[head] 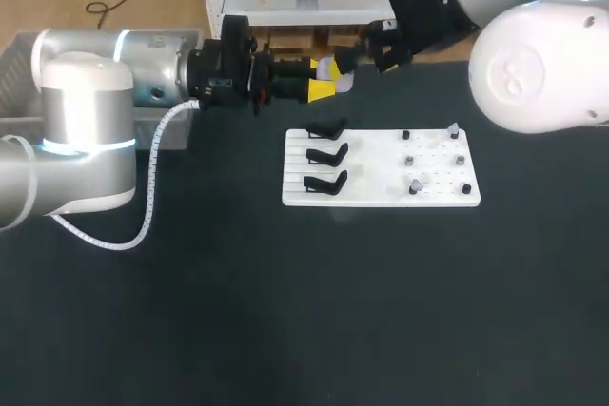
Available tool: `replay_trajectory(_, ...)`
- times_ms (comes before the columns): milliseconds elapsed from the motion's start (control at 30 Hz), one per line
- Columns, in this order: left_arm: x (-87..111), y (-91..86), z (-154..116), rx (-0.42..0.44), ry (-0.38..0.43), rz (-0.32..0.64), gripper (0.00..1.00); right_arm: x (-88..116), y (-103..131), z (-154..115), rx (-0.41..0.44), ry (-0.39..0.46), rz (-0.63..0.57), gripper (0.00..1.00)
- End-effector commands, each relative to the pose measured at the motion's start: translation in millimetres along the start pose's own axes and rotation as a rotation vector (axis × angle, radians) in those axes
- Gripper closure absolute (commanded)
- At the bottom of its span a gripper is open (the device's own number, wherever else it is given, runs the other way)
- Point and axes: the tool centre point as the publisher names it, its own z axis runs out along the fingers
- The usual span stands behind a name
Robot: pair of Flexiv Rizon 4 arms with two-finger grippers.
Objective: Pick up each earbud case from the left stands, insert the matching earbuds, close the lid, and place the case in the box.
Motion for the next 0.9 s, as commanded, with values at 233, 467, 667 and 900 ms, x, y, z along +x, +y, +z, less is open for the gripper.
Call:
replay_trajectory(233, 0.7, 0.1, 0.0, -0.001, -0.001, 0.001, 1.00, 5.6, -5.6, -16.7, 0.002, -0.084, 0.015, 0.00)
replay_trajectory(467, 0.7, 0.1, 0.0, -0.001, -0.001, 0.001, 1.00, 20.9, -2.5, -22.6, -0.012, -0.031, 0.011, 0.00)
replay_trajectory(667, 0.7, 0.1, 0.0, -0.001, -0.001, 0.001, 1.00, 35.5, 2.2, -29.1, -0.005, 0.022, 0.006, 0.00)
replay_trajectory(900, 0.7, 0.1, 0.0, -0.001, -0.001, 0.001, 1.00, 47.5, -0.6, -32.3, 0.012, 0.058, 0.008, 0.00)
